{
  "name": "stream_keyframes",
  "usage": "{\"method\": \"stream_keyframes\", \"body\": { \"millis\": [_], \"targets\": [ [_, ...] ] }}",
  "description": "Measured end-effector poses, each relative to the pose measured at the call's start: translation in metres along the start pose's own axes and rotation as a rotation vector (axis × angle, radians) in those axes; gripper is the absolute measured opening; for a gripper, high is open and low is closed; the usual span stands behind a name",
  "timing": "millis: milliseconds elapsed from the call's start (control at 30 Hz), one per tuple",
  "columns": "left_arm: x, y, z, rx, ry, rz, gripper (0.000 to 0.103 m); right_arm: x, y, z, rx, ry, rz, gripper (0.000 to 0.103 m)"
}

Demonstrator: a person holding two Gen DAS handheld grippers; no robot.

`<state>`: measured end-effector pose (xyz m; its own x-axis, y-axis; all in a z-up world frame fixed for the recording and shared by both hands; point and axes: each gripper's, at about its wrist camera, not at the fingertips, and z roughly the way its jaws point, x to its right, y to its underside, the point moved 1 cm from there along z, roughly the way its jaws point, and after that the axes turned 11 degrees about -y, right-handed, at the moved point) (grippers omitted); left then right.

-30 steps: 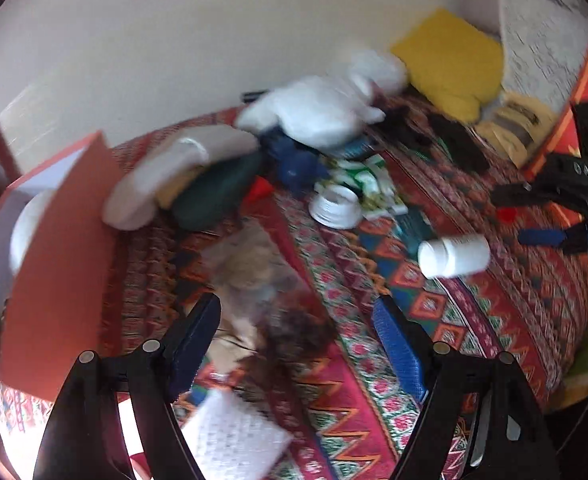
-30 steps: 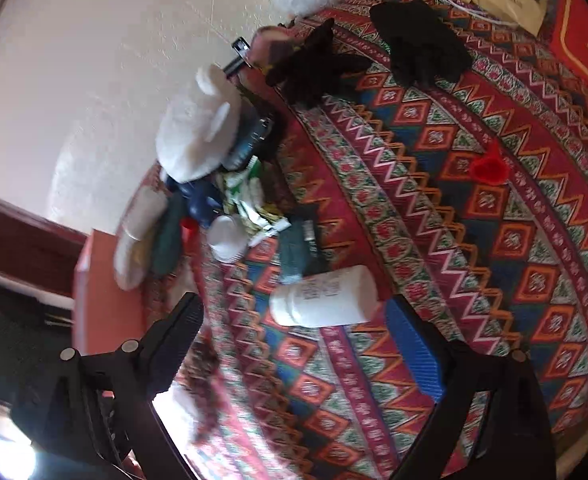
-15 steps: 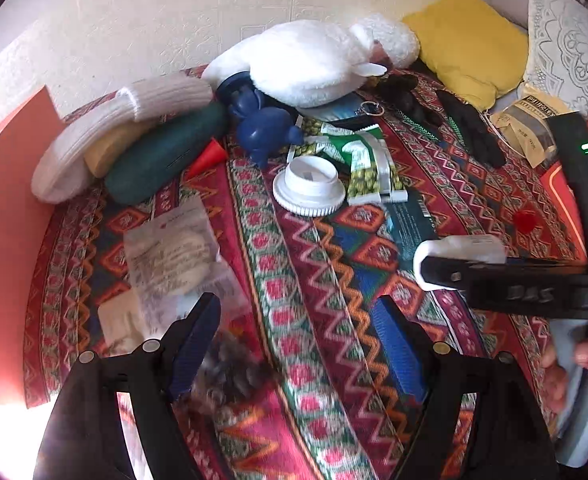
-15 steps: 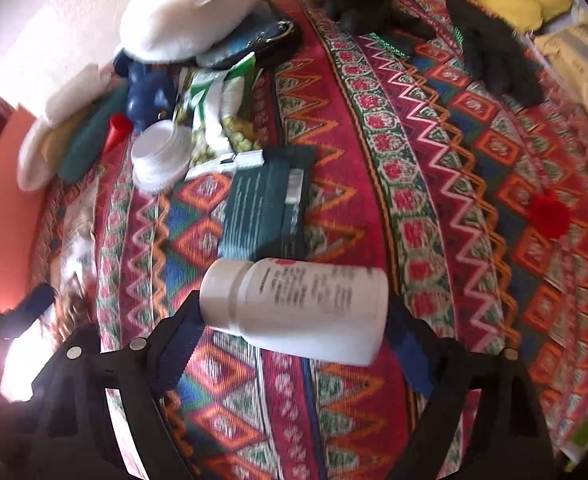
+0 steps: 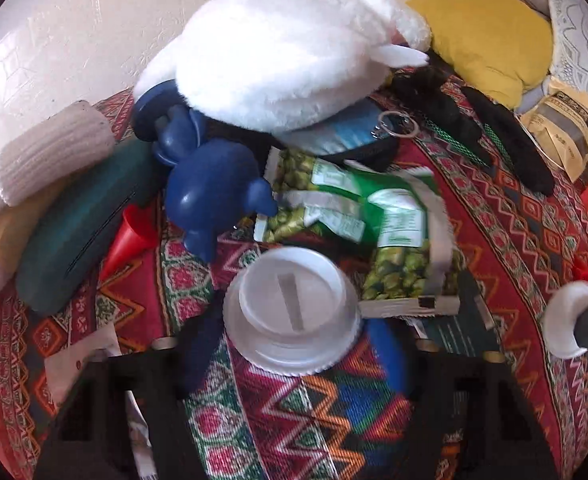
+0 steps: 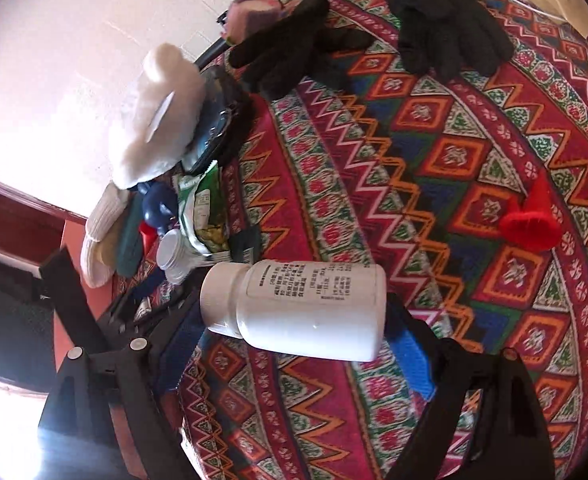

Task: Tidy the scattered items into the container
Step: 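Grasp the white pipe fitting with left while right grasps the white pill bottle, then drop the pipe fitting into the pink box with left while right drops the pill bottle in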

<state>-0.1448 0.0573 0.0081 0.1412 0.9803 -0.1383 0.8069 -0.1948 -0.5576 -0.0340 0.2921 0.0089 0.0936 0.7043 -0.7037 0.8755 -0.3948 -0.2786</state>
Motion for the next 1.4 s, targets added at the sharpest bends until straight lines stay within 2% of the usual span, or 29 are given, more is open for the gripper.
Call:
{"method": "stream_keyframes", "body": {
  "millis": [133, 267, 367, 433, 500, 600, 733, 867, 967, 1067, 1133, 1200, 1300, 1400],
  "targets": [
    [-0.011, 0.019, -0.022, 0.031, -0.037, 0.021, 0.062, -0.001, -0.005, 0.001, 0.007, -0.019, 0.023, 0.086],
    [-0.038, 0.052, -0.067, 0.068, -0.050, 0.020, 0.062, -0.018, -0.001, 0.000, 0.018, -0.041, 0.001, 0.086],
    [-0.066, 0.064, -0.109, 0.086, -0.032, -0.072, 0.062, -0.038, 0.006, 0.004, 0.008, -0.062, -0.037, 0.086],
    [-0.084, 0.072, -0.142, 0.126, -0.001, -0.144, 0.062, -0.053, 0.015, 0.006, 0.002, -0.071, -0.064, 0.086],
    [-0.102, 0.086, -0.174, 0.175, -0.004, -0.199, 0.062, -0.064, 0.025, 0.006, -0.001, -0.080, -0.080, 0.086],
    [-0.124, 0.101, -0.201, 0.209, -0.014, -0.262, 0.062, -0.081, 0.036, 0.008, -0.006, -0.098, -0.089, 0.086],
    [-0.156, 0.107, -0.227, 0.253, -0.066, -0.321, 0.062, -0.101, 0.048, 0.013, -0.013, -0.118, -0.095, 0.086],
    [-0.206, 0.102, -0.249, 0.301, -0.145, -0.380, 0.062, -0.120, 0.059, 0.023, -0.024, -0.124, -0.116, 0.086],
    [-0.258, 0.086, -0.269, 0.377, -0.248, -0.429, 0.062, -0.134, 0.065, 0.036, -0.043, -0.117, -0.139, 0.086],
    [-0.313, 0.071, -0.266, 0.387, -0.334, -0.465, 0.062, -0.144, 0.073, 0.049, -0.065, -0.109, -0.158, 0.086],
    [-0.346, 0.073, -0.254, 0.354, -0.336, -0.509, 0.063, -0.150, 0.075, 0.057, -0.076, -0.103, -0.172, 0.086],
    [-0.374, 0.087, -0.243, 0.305, -0.315, -0.595, 0.082, -0.155, 0.078, 0.064, -0.081, -0.100, -0.183, 0.086],
    [-0.398, 0.115, -0.242, 0.286, -0.321, -0.688, 0.084, -0.163, 0.083, 0.075, -0.096, -0.093, -0.196, 0.086],
    [-0.409, 0.137, -0.244, 0.268, -0.339, -0.703, 0.084, -0.175, 0.090, 0.084, -0.110, -0.093, -0.217, 0.086]
  ]
}}
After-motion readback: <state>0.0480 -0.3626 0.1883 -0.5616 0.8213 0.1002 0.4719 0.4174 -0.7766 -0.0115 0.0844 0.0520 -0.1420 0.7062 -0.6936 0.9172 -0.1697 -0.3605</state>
